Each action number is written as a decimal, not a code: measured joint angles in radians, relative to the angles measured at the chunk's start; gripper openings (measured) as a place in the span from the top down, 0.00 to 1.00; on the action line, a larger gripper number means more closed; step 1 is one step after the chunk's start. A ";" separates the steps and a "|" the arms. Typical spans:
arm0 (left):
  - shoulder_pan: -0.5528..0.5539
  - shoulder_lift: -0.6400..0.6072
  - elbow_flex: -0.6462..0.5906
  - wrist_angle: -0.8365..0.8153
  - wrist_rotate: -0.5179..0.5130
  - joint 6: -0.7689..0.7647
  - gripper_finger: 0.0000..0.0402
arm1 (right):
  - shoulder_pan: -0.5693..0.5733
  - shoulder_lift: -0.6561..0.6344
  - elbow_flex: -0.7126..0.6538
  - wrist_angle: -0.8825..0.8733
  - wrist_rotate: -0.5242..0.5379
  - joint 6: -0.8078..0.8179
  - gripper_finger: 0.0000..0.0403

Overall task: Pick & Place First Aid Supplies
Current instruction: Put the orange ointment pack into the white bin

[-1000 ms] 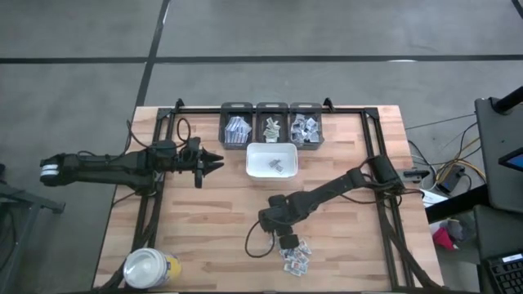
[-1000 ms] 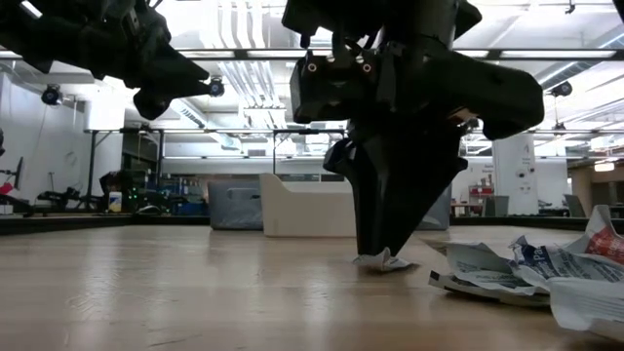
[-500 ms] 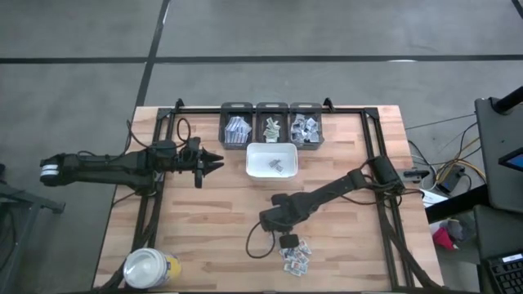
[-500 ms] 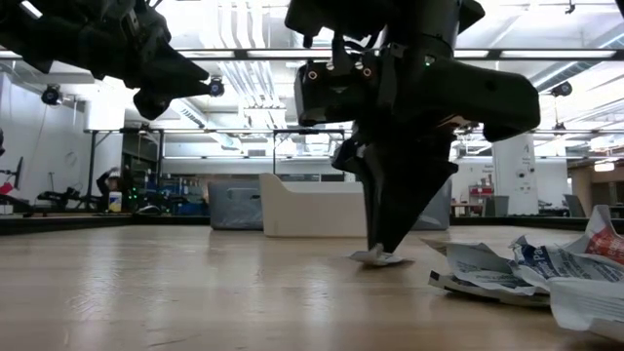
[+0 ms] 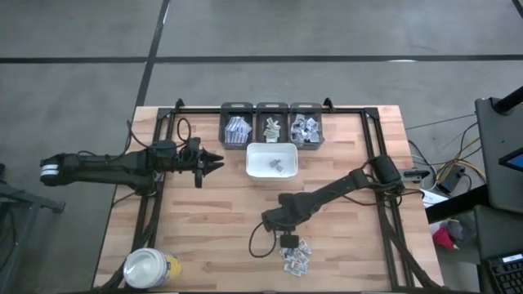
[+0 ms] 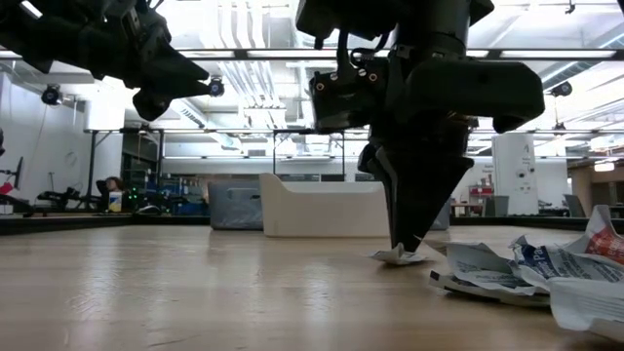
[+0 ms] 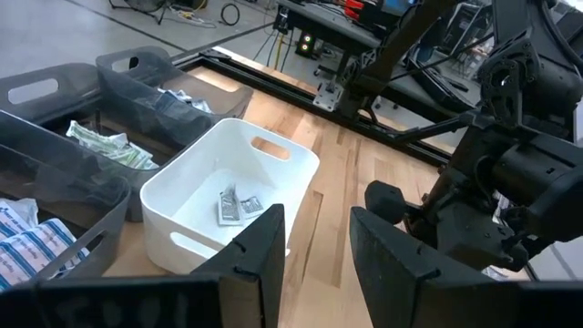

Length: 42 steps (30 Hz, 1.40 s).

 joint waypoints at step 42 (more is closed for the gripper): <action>-0.001 0.000 0.000 0.000 0.116 0.179 0.70 | -0.263 -0.361 0.002 -0.002 0.132 -0.089 0.98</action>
